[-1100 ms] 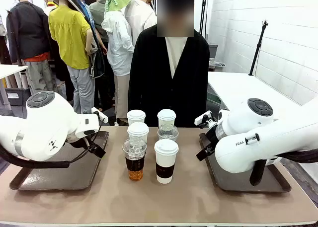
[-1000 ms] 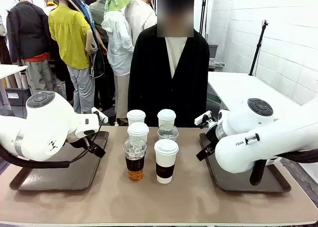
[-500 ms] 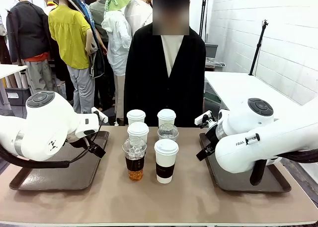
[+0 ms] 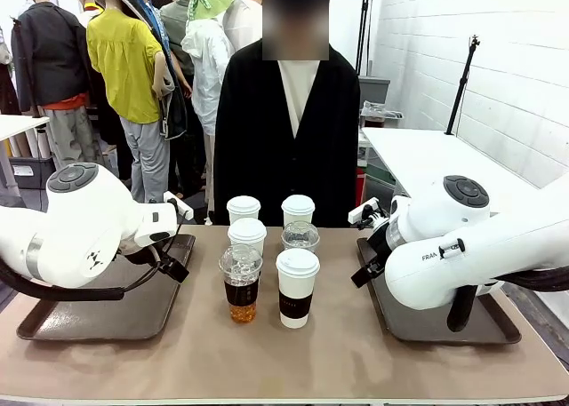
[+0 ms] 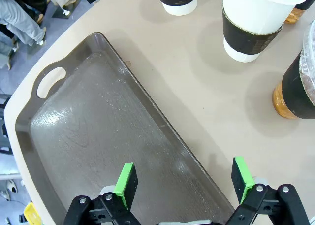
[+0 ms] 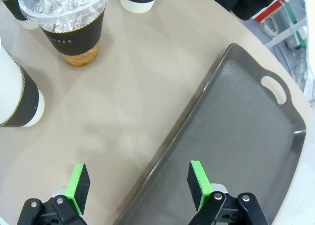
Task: Distribute the coffee onto the tray.
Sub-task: Pick up one iced Americano and place it on the right Handle tray.
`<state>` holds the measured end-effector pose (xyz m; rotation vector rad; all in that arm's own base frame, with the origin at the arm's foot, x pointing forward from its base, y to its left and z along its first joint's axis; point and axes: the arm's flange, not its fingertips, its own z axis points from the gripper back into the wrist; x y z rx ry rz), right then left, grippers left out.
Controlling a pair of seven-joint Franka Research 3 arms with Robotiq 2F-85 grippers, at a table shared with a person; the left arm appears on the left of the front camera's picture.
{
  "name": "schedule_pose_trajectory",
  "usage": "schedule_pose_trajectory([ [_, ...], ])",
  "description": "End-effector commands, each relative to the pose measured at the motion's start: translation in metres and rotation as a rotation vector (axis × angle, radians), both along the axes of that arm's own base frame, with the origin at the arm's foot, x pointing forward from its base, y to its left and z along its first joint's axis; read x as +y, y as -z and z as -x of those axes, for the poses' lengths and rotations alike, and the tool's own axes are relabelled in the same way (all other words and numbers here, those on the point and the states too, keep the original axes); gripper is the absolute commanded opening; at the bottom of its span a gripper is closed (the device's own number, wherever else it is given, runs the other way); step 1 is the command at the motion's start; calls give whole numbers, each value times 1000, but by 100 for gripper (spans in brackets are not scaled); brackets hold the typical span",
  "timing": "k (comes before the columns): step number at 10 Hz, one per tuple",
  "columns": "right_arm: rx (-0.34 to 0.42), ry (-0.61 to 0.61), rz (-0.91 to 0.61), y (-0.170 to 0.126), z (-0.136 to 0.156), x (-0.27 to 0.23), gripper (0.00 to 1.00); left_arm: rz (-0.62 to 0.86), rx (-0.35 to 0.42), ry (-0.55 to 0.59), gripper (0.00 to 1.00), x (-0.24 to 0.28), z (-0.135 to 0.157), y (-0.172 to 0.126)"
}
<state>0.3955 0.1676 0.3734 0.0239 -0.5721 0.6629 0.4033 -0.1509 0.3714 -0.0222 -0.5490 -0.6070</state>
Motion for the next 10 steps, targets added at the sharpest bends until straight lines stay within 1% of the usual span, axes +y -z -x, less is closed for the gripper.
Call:
schedule_pose_trajectory([
  [1,0,0,0,0,0,0,100,0,0,0,100,0,0,0],
  [5,0,0,0,0,0,0,100,0,0,0,100,0,0,0],
  [6,9,13,-3,-5,-10,2,100,0,0,0,100,0,0,0],
  [7,34,13,-11,-17,-16,0,100,10,7,5,100,-2,-2,-17],
  [8,50,6,-7,-32,-15,-6,100,9,13,3,100,-7,1,-31],
  [10,65,-23,6,-63,-18,-8,100,-1,27,19,100,-10,4,-61],
])
